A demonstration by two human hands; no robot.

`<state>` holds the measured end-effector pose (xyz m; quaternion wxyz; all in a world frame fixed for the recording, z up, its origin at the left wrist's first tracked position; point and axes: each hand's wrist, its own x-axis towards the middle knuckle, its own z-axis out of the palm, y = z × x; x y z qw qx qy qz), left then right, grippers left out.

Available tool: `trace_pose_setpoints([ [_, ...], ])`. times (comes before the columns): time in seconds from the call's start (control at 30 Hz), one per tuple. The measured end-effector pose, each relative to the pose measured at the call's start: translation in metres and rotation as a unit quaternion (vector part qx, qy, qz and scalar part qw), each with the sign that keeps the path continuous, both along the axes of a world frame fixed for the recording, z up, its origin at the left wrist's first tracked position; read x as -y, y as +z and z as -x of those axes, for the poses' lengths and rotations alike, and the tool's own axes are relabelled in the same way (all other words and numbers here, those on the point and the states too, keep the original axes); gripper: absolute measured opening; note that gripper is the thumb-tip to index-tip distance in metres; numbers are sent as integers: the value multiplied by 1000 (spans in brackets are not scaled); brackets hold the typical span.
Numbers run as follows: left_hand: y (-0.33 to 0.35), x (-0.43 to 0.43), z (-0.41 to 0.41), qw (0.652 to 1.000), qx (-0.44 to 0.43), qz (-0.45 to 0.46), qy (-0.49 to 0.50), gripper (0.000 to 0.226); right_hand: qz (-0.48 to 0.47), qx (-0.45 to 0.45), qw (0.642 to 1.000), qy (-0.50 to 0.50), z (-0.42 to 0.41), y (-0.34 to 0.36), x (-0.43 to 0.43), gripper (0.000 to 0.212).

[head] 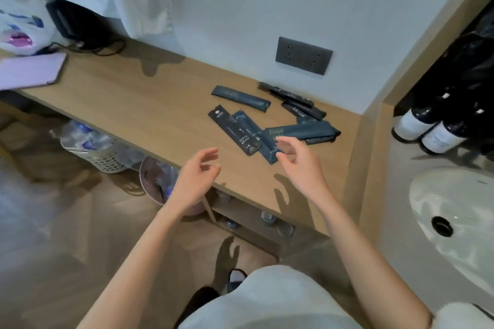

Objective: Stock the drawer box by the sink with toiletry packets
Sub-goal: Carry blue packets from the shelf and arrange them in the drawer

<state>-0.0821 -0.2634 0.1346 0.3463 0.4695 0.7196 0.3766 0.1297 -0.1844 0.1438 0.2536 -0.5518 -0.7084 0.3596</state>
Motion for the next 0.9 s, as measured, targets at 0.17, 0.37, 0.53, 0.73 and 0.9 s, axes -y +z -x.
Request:
trace_pose_setpoints([
  [0.17,-34,-85,39,996,-20,58,-71,47,49,72,996,-36,26,-48,-60,39],
  [0.37,-71,-194,75,980,-102,51,-161,47,121,118,982,-82,51,-106,-105,43],
  [0.53,-102,-281,90,959,-161,55,-224,60,157,203,958,-128,66,-128,-120,56],
  [0.73,-134,-355,90,893,-303,76,-325,74,177,209,947,-168,67,-135,-129,47],
  [0.9,-147,-380,88,877,-313,72,-358,68,203,199,942,-180,63,-133,-133,40],
])
